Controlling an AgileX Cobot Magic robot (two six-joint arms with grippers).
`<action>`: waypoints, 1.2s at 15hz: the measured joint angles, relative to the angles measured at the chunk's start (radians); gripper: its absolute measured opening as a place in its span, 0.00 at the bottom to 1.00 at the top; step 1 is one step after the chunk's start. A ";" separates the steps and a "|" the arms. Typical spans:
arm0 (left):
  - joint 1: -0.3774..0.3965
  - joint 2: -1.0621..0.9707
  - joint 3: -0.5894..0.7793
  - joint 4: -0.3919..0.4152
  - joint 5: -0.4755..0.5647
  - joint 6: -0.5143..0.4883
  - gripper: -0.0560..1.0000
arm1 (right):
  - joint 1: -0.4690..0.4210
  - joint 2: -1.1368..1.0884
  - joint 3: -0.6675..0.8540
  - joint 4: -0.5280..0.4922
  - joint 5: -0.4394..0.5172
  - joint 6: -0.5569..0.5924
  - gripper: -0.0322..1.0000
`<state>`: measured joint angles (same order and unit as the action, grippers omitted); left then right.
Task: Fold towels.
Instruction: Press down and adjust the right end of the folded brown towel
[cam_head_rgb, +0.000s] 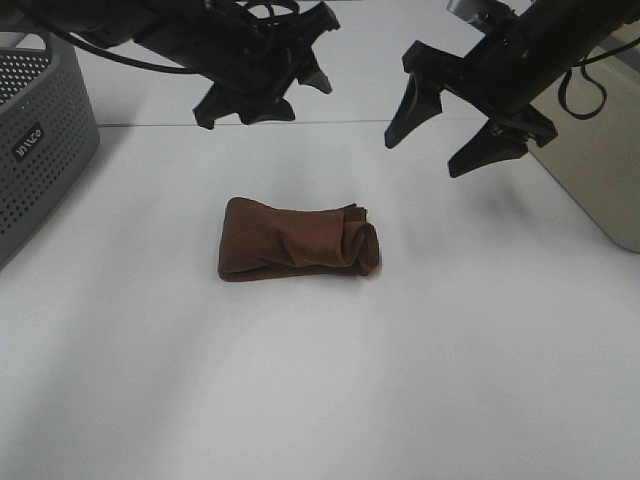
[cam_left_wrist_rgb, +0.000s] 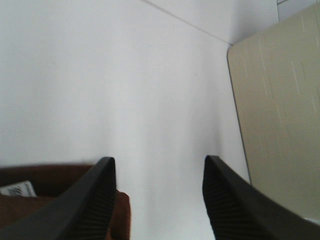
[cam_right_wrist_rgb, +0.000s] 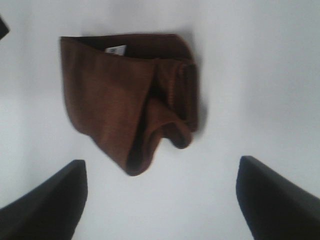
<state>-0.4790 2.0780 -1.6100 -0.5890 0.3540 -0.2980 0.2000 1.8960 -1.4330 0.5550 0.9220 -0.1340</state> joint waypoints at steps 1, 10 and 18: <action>0.012 -0.004 0.000 0.027 0.000 0.000 0.54 | 0.000 0.012 0.000 0.111 0.021 -0.069 0.78; 0.148 -0.025 0.000 0.152 0.127 0.001 0.54 | 0.067 0.338 -0.010 0.713 0.225 -0.557 0.78; 0.148 -0.028 0.000 0.161 0.144 0.001 0.54 | 0.067 0.403 -0.047 0.539 0.010 -0.491 0.78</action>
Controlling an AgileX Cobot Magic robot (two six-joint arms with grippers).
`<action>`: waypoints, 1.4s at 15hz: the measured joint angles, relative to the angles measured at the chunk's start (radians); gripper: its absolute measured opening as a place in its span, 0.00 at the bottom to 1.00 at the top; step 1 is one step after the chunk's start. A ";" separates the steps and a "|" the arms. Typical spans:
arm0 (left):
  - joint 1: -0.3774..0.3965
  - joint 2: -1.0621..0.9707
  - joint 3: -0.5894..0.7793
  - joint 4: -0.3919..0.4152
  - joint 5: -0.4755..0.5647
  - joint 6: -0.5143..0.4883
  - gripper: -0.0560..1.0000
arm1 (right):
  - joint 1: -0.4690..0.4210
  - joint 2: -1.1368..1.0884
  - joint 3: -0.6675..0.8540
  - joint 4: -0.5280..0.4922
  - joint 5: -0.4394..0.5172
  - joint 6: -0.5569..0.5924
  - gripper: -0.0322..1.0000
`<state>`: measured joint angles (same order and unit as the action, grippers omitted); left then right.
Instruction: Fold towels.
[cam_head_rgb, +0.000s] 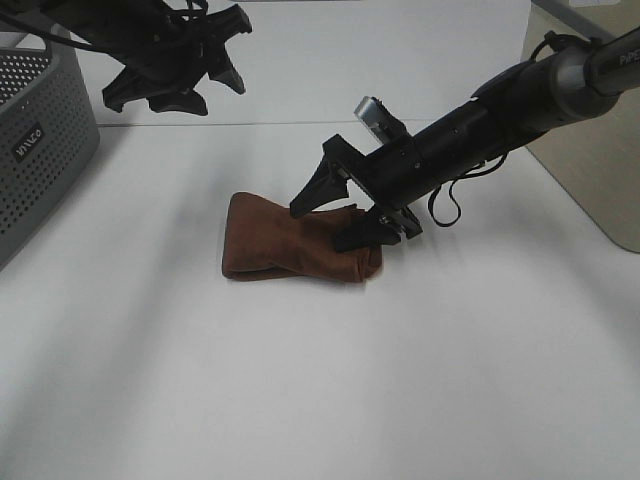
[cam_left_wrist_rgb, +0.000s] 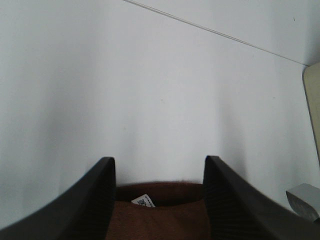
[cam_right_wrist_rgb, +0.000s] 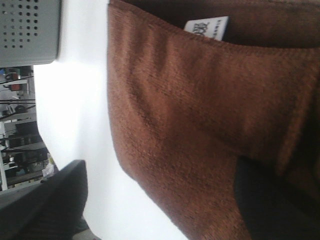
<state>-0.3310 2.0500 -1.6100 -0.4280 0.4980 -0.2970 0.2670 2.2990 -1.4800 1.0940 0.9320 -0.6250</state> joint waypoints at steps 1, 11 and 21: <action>0.000 0.000 0.000 0.009 0.009 0.000 0.54 | 0.000 0.000 0.000 -0.011 -0.004 0.007 0.77; 0.000 -0.094 0.000 0.256 0.289 0.008 0.54 | 0.000 -0.211 0.000 -0.499 -0.058 0.338 0.77; 0.000 -0.546 0.252 0.529 0.631 0.046 0.54 | 0.000 -0.690 0.132 -0.828 0.178 0.633 0.77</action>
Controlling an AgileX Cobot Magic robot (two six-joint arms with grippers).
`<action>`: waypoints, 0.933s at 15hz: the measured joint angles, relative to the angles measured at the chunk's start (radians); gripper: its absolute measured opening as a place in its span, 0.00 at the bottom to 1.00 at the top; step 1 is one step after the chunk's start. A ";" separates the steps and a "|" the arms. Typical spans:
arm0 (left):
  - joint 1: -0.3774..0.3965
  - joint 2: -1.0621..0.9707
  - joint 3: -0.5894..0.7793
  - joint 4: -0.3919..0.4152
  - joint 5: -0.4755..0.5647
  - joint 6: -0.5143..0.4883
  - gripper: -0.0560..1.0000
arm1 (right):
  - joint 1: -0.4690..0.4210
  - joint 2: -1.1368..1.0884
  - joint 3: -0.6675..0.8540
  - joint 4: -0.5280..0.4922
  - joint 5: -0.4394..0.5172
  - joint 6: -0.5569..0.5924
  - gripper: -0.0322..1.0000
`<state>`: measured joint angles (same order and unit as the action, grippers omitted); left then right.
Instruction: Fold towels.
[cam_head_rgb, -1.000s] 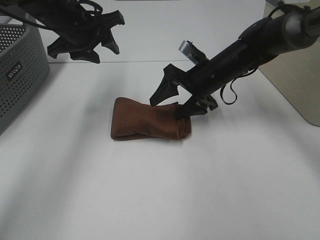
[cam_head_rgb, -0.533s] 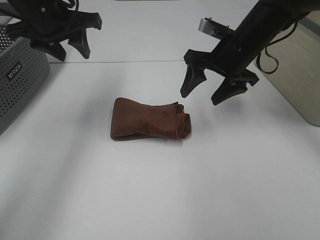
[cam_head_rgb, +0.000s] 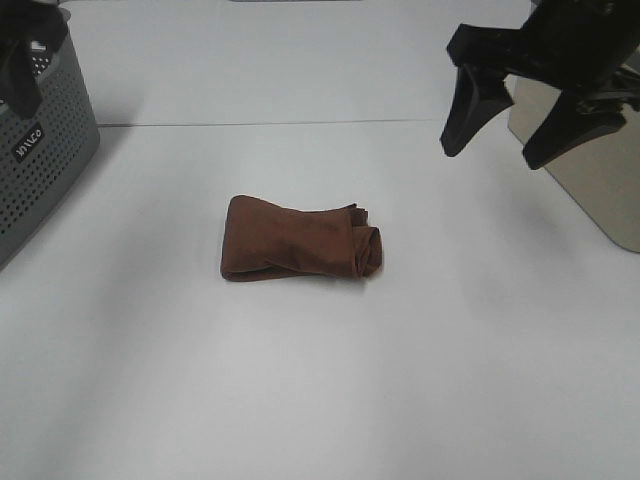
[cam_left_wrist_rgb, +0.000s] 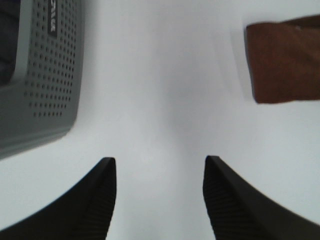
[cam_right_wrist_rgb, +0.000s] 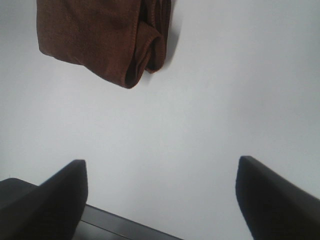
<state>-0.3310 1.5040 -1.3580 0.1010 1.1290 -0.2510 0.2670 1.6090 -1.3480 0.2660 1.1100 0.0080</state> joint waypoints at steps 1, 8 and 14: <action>0.000 -0.027 0.033 0.001 0.000 0.000 0.54 | 0.000 -0.036 0.019 -0.005 0.006 0.001 0.77; 0.000 -0.595 0.443 0.004 0.005 0.056 0.54 | 0.000 -0.571 0.384 -0.037 0.037 0.002 0.77; 0.000 -1.145 0.755 -0.011 0.009 0.139 0.54 | 0.000 -1.098 0.697 -0.131 0.041 -0.001 0.77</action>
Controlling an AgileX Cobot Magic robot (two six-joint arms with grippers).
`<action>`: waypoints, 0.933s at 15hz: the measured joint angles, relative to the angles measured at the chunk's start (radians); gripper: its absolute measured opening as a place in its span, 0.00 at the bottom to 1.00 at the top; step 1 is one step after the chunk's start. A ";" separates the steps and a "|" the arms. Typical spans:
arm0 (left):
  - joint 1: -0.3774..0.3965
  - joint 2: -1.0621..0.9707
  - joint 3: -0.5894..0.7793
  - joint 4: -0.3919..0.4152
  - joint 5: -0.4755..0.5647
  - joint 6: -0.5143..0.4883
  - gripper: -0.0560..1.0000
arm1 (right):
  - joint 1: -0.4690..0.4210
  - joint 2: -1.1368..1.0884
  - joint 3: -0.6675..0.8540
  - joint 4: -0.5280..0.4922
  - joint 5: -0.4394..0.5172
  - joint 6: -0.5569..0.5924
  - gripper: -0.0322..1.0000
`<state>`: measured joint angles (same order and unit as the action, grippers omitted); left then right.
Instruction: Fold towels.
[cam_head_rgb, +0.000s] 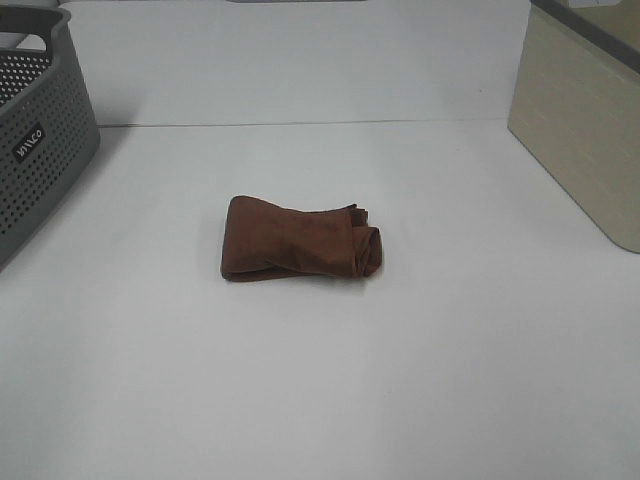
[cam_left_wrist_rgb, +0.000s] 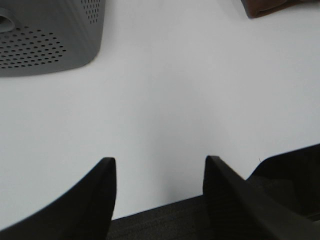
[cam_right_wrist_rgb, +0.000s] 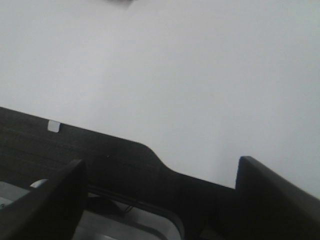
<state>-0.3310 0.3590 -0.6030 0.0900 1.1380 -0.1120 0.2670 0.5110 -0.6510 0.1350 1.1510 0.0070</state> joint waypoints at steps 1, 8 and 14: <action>0.000 -0.068 0.034 -0.018 0.000 0.032 0.54 | 0.000 -0.076 0.029 -0.028 0.000 0.000 0.77; 0.000 -0.203 0.097 -0.098 -0.081 0.175 0.54 | 0.000 -0.344 0.139 -0.063 -0.079 -0.045 0.77; 0.000 -0.203 0.097 -0.102 -0.081 0.178 0.54 | 0.000 -0.351 0.139 -0.051 -0.081 -0.046 0.77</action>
<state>-0.3310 0.1560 -0.5060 -0.0120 1.0570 0.0660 0.2670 0.1600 -0.5120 0.0840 1.0700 -0.0390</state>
